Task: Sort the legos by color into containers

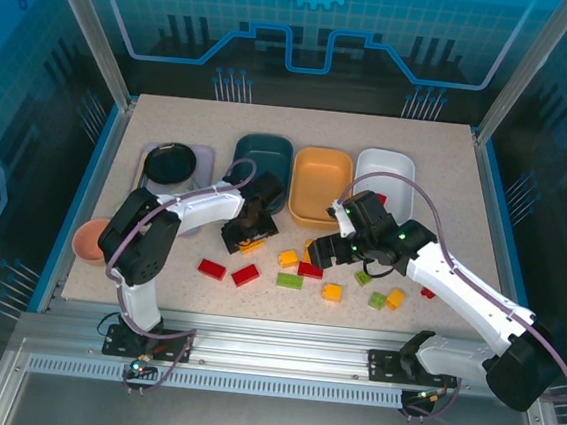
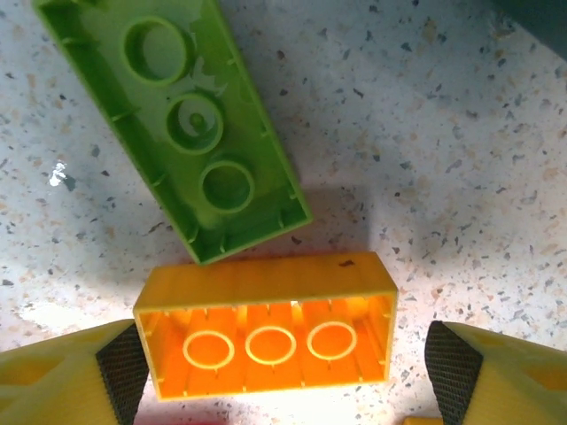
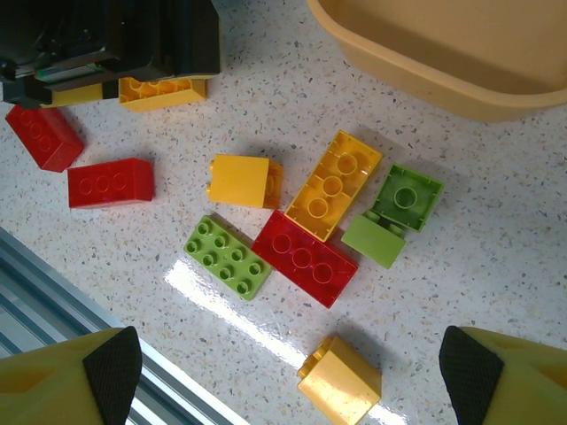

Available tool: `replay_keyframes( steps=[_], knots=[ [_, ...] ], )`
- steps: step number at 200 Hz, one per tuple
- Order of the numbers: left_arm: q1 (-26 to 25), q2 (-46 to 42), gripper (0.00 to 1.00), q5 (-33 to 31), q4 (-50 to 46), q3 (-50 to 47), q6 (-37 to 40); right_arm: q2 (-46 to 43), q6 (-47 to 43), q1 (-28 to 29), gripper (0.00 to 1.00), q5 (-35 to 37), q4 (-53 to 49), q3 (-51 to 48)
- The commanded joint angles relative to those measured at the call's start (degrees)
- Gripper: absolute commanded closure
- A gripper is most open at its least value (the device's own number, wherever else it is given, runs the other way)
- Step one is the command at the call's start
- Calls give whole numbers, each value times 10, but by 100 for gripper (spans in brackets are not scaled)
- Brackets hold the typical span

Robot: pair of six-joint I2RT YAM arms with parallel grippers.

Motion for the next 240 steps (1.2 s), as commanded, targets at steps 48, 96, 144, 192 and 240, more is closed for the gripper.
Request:
replay_keyframes(
  steps=[48, 96, 144, 192, 240],
  knots=[
    [-8, 12, 21, -15, 13, -20, 1, 5, 6, 9, 11, -7, 7, -2],
    [-12, -4, 38, -22, 29, -36, 10, 2, 11, 9, 13, 1, 6, 2],
    [-24, -102, 38, -26, -45, 9, 18, -43, 29, 3, 15, 32, -6, 19],
    [31, -99, 38, -43, -61, 126, 98, -57, 87, -42, 15, 1, 48, 21],
    [113, 59, 38, -18, -46, 272, 169, -27, 149, -80, 14, -18, 213, 6]
  ],
)
